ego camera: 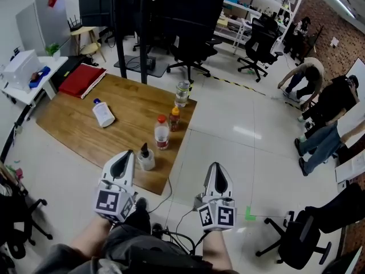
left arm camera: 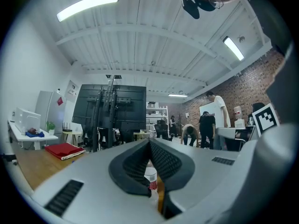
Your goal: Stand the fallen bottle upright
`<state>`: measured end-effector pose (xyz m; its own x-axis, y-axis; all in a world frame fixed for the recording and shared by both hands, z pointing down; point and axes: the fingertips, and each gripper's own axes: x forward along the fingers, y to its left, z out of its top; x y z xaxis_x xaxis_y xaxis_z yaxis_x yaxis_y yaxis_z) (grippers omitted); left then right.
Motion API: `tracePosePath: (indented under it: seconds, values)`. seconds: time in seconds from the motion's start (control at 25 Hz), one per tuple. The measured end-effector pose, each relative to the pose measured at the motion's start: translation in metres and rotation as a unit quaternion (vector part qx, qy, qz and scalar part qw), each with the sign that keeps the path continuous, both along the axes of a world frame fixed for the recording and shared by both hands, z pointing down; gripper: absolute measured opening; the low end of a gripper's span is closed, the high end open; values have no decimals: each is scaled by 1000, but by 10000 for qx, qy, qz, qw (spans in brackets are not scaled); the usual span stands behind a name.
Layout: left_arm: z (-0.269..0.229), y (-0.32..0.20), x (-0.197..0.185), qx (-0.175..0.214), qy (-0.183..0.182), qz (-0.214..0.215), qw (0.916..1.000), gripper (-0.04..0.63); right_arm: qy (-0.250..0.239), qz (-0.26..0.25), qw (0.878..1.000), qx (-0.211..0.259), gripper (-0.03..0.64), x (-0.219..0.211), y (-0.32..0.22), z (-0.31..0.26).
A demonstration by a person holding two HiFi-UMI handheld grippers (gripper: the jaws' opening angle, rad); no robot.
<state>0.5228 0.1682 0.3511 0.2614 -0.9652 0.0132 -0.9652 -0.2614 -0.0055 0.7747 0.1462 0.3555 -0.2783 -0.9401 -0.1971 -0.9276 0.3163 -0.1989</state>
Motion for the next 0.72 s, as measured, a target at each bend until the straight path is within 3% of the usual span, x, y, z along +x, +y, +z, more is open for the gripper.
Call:
tracePosePath:
  seconds: [0.32,0.72]
  values:
    - [2,-20,-36,90,32,-103,9999,28,163,-98,9998,16,6,-36,-18,3]
    - [6,-73,-145,22,125,232,9997,28,249,480,9985,96,6,-124,-53,-8]
